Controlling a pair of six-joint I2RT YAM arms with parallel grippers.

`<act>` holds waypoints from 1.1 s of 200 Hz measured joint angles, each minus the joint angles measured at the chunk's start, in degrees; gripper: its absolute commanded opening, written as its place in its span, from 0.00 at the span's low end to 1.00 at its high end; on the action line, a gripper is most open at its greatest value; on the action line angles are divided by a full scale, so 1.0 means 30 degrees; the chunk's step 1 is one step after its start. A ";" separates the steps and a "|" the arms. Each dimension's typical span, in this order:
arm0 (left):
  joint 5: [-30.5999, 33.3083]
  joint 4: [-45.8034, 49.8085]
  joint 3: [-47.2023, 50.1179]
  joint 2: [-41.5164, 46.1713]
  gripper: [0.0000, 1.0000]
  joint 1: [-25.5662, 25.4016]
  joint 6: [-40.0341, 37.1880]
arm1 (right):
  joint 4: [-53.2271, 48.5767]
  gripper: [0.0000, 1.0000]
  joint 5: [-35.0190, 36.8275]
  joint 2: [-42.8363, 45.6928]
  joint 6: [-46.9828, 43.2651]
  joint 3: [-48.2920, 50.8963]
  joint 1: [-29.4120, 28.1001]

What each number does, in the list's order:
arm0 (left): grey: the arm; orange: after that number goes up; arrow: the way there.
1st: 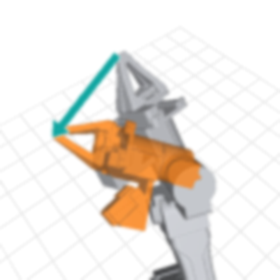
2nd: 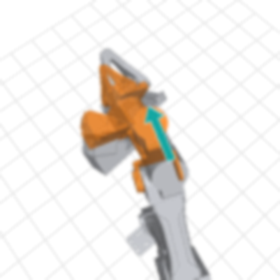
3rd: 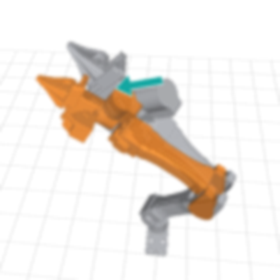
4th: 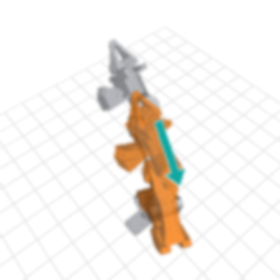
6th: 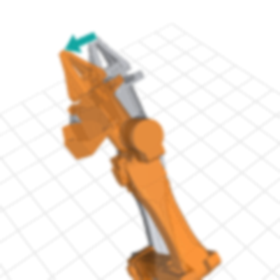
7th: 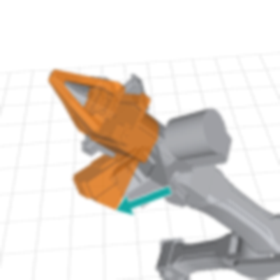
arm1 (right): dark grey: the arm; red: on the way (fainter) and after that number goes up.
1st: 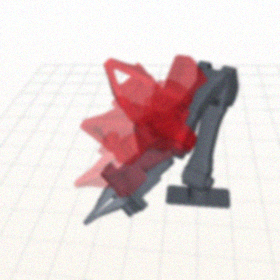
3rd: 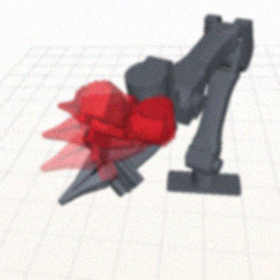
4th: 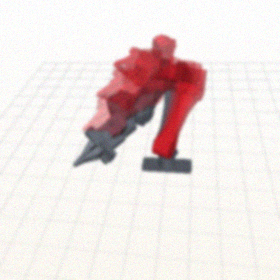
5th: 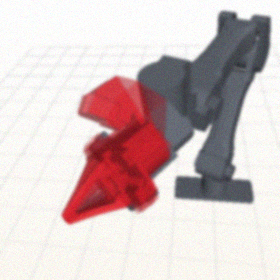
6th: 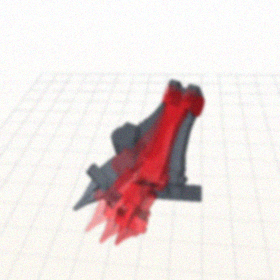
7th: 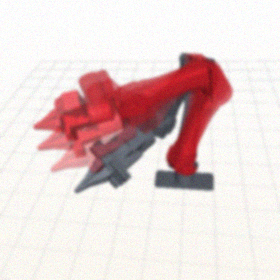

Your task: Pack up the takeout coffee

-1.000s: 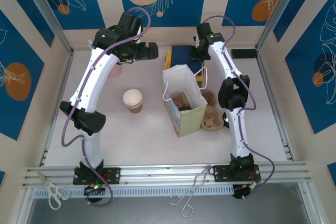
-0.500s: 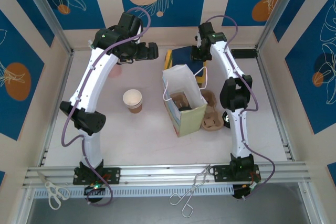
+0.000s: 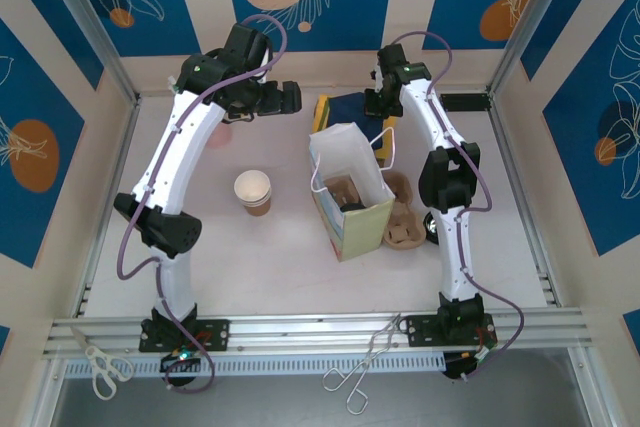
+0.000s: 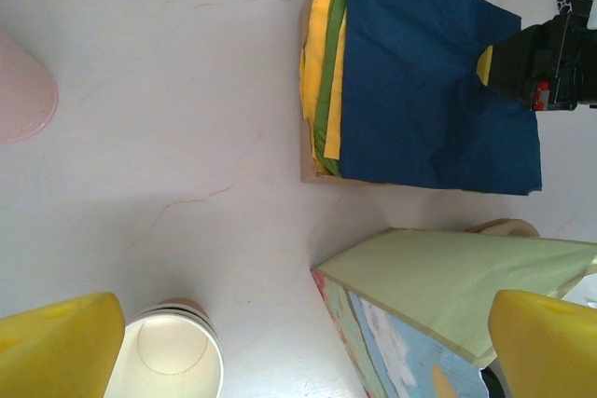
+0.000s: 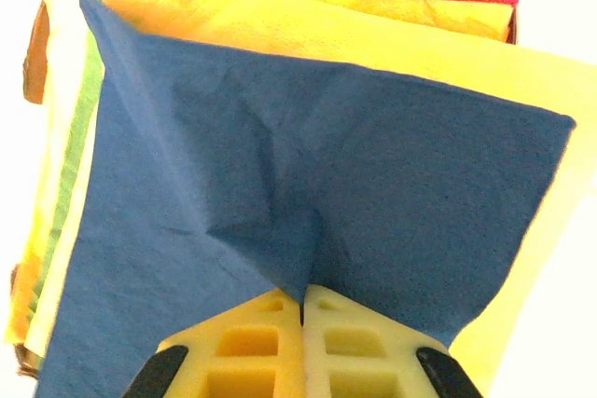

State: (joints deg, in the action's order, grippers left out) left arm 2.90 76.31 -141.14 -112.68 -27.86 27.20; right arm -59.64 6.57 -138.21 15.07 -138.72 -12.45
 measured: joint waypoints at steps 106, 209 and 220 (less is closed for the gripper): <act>-0.0124 -0.0007 0.0000 0.0000 1.00 -0.0007 -0.0015 | 0.0000 0.00 -0.0029 0.1945 0.0510 0.1552 0.0546; -0.0699 -0.1406 0.2222 0.1741 1.00 -0.0182 -0.0240 | 0.0036 0.00 0.0401 0.8735 0.1231 0.3541 0.1355; -0.0831 -0.1756 0.2856 0.2215 1.00 -0.0182 -0.0233 | -0.0022 0.00 0.0393 0.9464 0.1282 0.3818 0.1355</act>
State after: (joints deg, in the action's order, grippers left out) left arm 0.40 71.05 -132.57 -106.04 -28.40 26.50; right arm -59.70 7.75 -109.82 18.92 -127.26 -8.38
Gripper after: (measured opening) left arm 0.998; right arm 0.047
